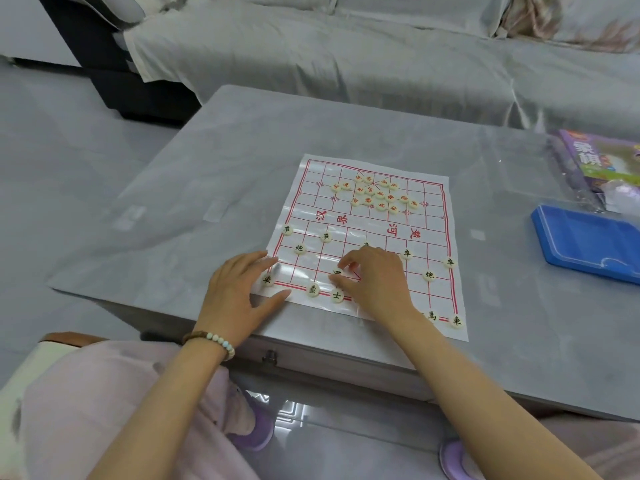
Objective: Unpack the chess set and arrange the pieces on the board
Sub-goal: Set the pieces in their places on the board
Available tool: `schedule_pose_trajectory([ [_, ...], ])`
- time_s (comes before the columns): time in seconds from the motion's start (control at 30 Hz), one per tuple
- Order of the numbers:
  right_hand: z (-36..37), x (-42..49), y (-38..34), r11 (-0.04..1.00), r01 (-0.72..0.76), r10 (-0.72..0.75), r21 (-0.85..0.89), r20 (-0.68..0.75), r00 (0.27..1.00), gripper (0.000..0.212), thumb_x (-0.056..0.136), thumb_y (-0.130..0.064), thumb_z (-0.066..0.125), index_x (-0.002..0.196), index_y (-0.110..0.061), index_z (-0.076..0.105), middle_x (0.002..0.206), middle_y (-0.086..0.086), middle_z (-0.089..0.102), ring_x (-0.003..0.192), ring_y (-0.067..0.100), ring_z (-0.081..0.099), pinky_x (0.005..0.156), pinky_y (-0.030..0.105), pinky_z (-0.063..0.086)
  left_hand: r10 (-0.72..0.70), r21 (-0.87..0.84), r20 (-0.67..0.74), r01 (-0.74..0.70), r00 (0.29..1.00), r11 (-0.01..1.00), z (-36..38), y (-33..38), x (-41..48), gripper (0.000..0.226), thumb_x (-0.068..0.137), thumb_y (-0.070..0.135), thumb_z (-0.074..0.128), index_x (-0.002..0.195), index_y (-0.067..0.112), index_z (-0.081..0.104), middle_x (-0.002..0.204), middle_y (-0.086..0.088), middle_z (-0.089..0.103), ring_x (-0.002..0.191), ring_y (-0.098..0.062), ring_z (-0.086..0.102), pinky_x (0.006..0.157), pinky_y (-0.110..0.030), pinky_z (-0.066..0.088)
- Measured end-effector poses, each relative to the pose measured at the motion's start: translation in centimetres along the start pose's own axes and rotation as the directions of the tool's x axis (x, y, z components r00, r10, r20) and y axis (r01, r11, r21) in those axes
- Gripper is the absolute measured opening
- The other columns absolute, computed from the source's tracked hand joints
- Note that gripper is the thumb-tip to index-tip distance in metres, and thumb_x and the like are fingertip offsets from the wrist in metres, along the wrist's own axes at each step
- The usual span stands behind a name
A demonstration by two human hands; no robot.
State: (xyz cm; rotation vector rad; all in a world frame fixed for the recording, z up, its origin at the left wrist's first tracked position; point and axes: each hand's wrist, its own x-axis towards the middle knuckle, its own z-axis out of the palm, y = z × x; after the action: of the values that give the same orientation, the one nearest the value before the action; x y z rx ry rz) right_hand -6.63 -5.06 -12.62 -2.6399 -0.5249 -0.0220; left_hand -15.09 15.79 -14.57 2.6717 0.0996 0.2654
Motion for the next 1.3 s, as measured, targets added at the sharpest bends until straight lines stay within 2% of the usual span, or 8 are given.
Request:
schedule_pose_trajectory([
  [0.07, 0.0, 0.1, 0.0, 1.0, -0.003, 0.003, 0.0, 0.001, 1.0, 0.027, 0.082, -0.046, 0.066, 0.098, -0.026, 0.069, 0.093, -0.007, 0.066, 0.091, 0.012, 0.058, 0.088, 0.028, 0.036, -0.028, -0.023, 0.002, 0.028, 1.0, 0.999, 0.1, -0.3, 0.1, 0.069, 0.076, 0.066, 0.045, 0.131, 0.025, 0.05, 0.138, 0.004, 0.046, 0.128, -0.016, 0.039, 0.104, -0.028, 0.023],
  [0.17, -0.1, 0.2, -0.7, 1.0, 0.027, -0.027, 0.007, -0.015, 1.0, 0.025, 0.083, -0.043, 0.065, 0.1, -0.026, 0.07, 0.094, -0.007, 0.066, 0.092, 0.012, 0.056, 0.089, 0.027, 0.033, -0.056, -0.047, 0.013, 0.057, 0.998, 0.997, 0.3, -0.8, 0.1, 0.076, 0.077, 0.071, 0.03, 0.135, 0.024, 0.046, 0.142, 0.003, 0.042, 0.132, -0.016, 0.035, 0.108, -0.031, 0.023],
  [0.3, 0.4, 0.1, -2.9, 0.985, 0.134, -0.136, 0.112, 0.004, 0.991, 0.022, 0.082, -0.043, 0.067, 0.098, -0.028, 0.07, 0.096, -0.01, 0.066, 0.091, 0.009, 0.054, 0.089, 0.029, 0.036, -0.072, -0.019, 0.014, 0.072, 0.997, 0.997, 0.8, -1.1, 0.0, 0.077, 0.079, 0.068, 0.019, 0.136, 0.024, 0.044, 0.145, 0.002, 0.039, 0.134, -0.017, 0.031, 0.109, -0.03, 0.02],
  [0.43, 1.6, -0.2, -4.3, 0.972, 0.227, -0.231, 0.06, 0.065, 0.971, 0.021, 0.084, -0.042, 0.064, 0.099, -0.028, 0.07, 0.099, -0.008, 0.065, 0.095, 0.014, 0.053, 0.087, 0.028, 0.029, -0.065, 0.003, 0.006, 0.065, 0.998, 0.998, 1.0, -1.3, -0.1, 0.073, 0.081, 0.065, 0.018, 0.136, 0.026, 0.044, 0.145, 0.003, 0.038, 0.134, -0.016, 0.03, 0.108, -0.026, 0.016],
  [0.63, 2.1, -0.2, -4.6, 0.973, 0.23, -0.233, 0.034, 0.106, 0.967, 0.021, 0.086, -0.04, 0.062, 0.102, -0.028, 0.069, 0.098, -0.008, 0.064, 0.095, 0.013, 0.051, 0.083, 0.023, 0.022, -0.084, -0.005, -0.007, 0.084, 0.996, 0.996, 1.2, -1.4, 0.0, 0.068, 0.086, 0.061, 0.014, 0.136, 0.027, 0.044, 0.146, 0.005, 0.037, 0.136, -0.015, 0.027, 0.109, -0.025, 0.014],
  [0.8, 2.2, -0.1, -4.7, 0.972, 0.232, -0.235, 0.037, 0.113, 0.965, 0.021, 0.087, -0.038, 0.061, 0.104, -0.027, 0.069, 0.099, -0.007, 0.063, 0.094, 0.014, 0.051, 0.085, 0.024, 0.024, -0.096, -0.003, 0.001, 0.096, 0.995, 0.995, 1.3, -1.3, 0.0, 0.053, 0.094, 0.051, 0.025, 0.138, 0.027, 0.042, 0.148, 0.005, 0.035, 0.138, -0.015, 0.024, 0.111, -0.028, 0.015],
  [0.97, 2.4, 0.0, -4.7, 0.97, 0.241, -0.244, 0.041, 0.113, 0.963, 0.021, 0.088, -0.037, 0.06, 0.105, -0.028, 0.068, 0.097, -0.007, 0.063, 0.093, 0.014, 0.05, 0.082, 0.024, 0.024, -0.092, -0.001, -0.003, 0.092, 0.996, 0.996, 1.5, -1.5, 0.0, 0.067, 0.087, 0.058, 0.011, 0.136, 0.027, 0.044, 0.146, 0.005, 0.037, 0.136, -0.015, 0.027, 0.111, -0.028, 0.016],
  [1.3, 2.5, -0.3, -4.6, 0.974, 0.224, -0.225, 0.015, 0.088, 0.97, 0.023, 0.087, -0.041, 0.06, 0.104, -0.028, 0.068, 0.098, -0.008, 0.061, 0.095, 0.013, 0.05, 0.083, 0.022, 0.021, -0.099, 0.009, -0.009, 0.099, 0.995, 0.995, 1.5, -1.3, 0.0, 0.068, 0.086, 0.058, 0.009, 0.137, 0.028, 0.042, 0.147, 0.006, 0.036, 0.137, -0.014, 0.025, 0.11, -0.025, 0.013],
])
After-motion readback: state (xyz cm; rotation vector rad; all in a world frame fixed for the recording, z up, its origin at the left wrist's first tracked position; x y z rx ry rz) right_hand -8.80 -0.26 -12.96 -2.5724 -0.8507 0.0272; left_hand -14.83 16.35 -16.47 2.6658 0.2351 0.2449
